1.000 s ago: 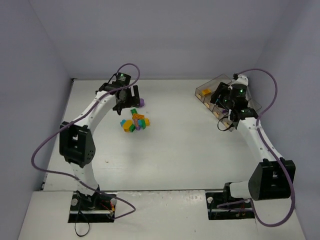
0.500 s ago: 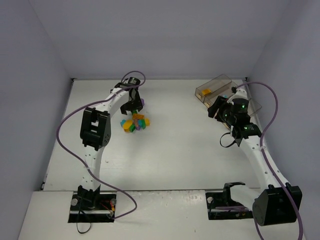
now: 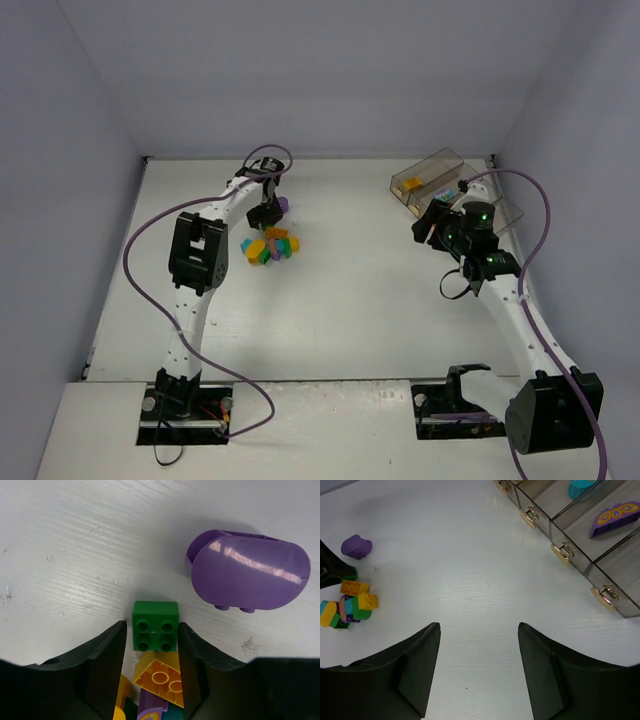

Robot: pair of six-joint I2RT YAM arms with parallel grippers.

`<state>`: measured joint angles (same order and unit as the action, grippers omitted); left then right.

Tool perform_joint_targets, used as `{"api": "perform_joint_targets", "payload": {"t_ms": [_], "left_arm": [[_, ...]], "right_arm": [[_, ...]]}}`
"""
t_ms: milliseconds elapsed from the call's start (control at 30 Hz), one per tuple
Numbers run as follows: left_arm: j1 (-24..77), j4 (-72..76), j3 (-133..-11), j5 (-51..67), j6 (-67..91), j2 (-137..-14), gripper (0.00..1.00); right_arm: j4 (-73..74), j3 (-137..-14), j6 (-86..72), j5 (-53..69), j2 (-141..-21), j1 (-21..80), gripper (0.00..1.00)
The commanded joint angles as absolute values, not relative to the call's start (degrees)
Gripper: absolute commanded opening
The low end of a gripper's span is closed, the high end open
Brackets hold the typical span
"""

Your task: Sort the legos into containers by color

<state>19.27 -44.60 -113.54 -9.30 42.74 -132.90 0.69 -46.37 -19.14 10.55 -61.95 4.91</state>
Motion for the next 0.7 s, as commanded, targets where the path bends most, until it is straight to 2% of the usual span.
{"api": "perform_joint_targets", "payload": {"t_ms": [0,100,233,333,433,533,667], "left_arm": [[19.0,-44.4,-116.1,-11.2,43.3,-130.7,0.38],[19.1,-43.2,-116.0,-10.5,41.9,-130.2,0.28],[19.1,-42.9,-115.6,-9.1,40.1,-129.2,0.1],[19.3,-38.5,-111.9,-6.2,35.0,-123.9,0.08],[20.2,-28.0,-102.4,-1.6,26.2,-114.4,0.07],[21.1,-10.4,-89.7,6.5,15.2,-102.9,0.07],[22.9,1.3,-77.0,13.7,1.5,-88.1,0.07]], "right_arm": [[-1.8,-46.8,-18.0,12.0,-60.5,4.7,0.6],[-1.8,-47.1,-17.4,12.8,-61.0,4.7,0.6],[-1.8,-47.9,-16.8,14.1,-61.0,4.7,0.6],[-1.8,-49.7,-16.5,17.7,-61.0,4.7,0.6],[-1.8,-52.0,-16.6,22.9,-61.5,4.7,0.6],[-1.8,-54.7,-18.4,28.9,-62.8,4.9,0.59],[-1.8,-58.8,-20.4,34.6,-65.7,6.6,0.58]]}}
